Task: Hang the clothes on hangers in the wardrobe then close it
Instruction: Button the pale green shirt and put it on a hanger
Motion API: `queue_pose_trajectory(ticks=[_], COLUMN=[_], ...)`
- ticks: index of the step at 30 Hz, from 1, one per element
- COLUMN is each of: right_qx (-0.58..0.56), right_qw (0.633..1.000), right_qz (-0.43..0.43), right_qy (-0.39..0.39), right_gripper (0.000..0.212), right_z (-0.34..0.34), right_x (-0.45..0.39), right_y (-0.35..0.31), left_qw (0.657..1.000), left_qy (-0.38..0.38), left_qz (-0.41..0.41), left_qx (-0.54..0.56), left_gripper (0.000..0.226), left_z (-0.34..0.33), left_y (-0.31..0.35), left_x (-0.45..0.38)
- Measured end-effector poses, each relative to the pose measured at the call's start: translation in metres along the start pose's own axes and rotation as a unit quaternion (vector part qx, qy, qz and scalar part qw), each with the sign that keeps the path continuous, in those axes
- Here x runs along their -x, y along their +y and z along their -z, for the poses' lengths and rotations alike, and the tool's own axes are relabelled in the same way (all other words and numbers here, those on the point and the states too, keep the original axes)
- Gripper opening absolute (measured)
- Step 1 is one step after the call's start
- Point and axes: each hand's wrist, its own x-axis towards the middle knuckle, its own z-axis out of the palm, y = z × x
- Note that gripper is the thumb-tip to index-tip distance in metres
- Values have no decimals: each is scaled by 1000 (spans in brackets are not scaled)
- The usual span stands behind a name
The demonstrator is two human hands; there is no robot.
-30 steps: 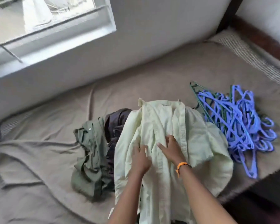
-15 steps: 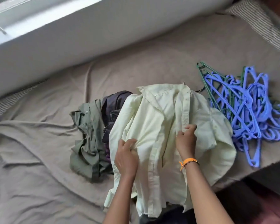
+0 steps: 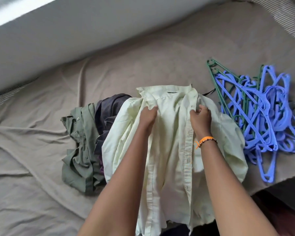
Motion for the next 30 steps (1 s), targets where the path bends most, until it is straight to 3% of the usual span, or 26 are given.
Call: queue_pose_trajectory(ticks=[2,5,8,10,11,13,15,16,17,19,20,22,24,26,30], right_qx=[1,13,36,47,45,62,108,95,60,-27,-57,-94,-52,-10,105], right_qw=[999,999,998,999,998,994,982,977,974,973,975,982,995,999,990], right_qz=[-4,-30,-30,-3,18,88,125,108,80,16,-7,-30,-24,-19,-42], right_qy=[-31,-33,-29,5,33,35,-90,-159,-203,-227,-215,-161,-87,-39,-78], right_gripper=[8,15,11,25,33,41,34,25,15,15,17,16,11,19,24], right_z=[-5,-11,-11,-8,-7,-10,-18,-20,-20,-17,-16,-16,-19,-20,-14], right_x=[-22,-52,-74,-75,-71,-61,-48,-44,-43,-47,-50,-56,-61,-64,-59], right_y=[-2,-2,-6,-15,-20,-20,-8,2,9,20,22,19,10,-2,-20], left_qw=[994,988,991,986,977,934,869,852,858,931,965,995,996,990,983], left_qy=[19,45,85,120,103,-13,-167,-217,-237,-225,-196,-87,13,51,42], left_qz=[69,102,16,-107,-182,-266,-236,-213,-190,-110,-70,-45,-70,-87,-99], left_qx=[79,103,104,31,-37,-237,-402,-426,-414,-265,-161,-34,-58,-103,-150], left_gripper=[11,15,23,55,62,49,28,24,23,27,23,9,14,16,6], left_z=[-5,-12,-24,-33,-38,-50,-56,-54,-49,-41,-39,-41,-45,-48,-51], left_y=[10,15,19,22,25,24,14,7,0,-9,-9,-9,-10,-5,5], left_x=[-19,-48,-68,-75,-74,-61,-49,-46,-47,-47,-45,-44,-49,-57,-58])
